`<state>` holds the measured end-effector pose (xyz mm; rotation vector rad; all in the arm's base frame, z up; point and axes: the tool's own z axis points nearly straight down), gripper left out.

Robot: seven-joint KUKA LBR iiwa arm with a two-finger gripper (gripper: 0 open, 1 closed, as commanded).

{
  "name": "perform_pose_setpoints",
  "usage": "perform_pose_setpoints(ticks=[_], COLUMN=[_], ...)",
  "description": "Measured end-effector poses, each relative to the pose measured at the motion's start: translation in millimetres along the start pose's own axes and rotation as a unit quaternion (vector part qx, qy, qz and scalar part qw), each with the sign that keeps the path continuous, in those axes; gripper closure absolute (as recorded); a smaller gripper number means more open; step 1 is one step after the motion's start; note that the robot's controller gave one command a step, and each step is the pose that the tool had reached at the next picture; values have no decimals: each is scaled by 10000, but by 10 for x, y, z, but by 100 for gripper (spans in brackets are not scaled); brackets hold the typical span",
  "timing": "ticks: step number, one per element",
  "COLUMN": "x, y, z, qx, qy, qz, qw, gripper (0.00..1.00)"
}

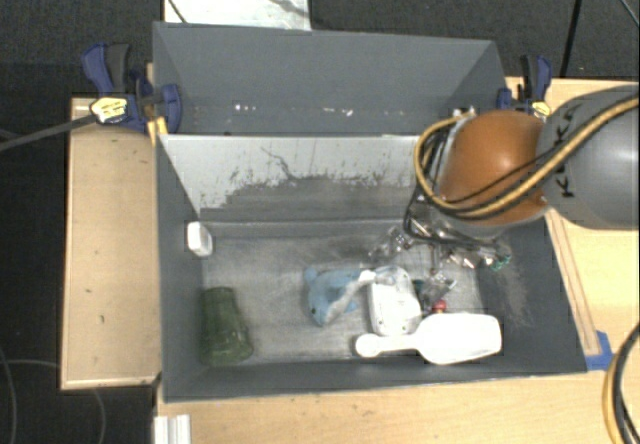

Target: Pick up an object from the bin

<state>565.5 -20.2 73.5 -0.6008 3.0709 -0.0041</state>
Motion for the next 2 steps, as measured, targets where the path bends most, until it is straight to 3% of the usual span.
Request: perform_pose_setpoints(ticks=[1, 2], x=[0, 171], y=[0, 108], z=[0, -5], qx=[0, 4], qy=[0, -15], qz=[0, -39], qw=[10000, 10000], gripper=[0, 0])
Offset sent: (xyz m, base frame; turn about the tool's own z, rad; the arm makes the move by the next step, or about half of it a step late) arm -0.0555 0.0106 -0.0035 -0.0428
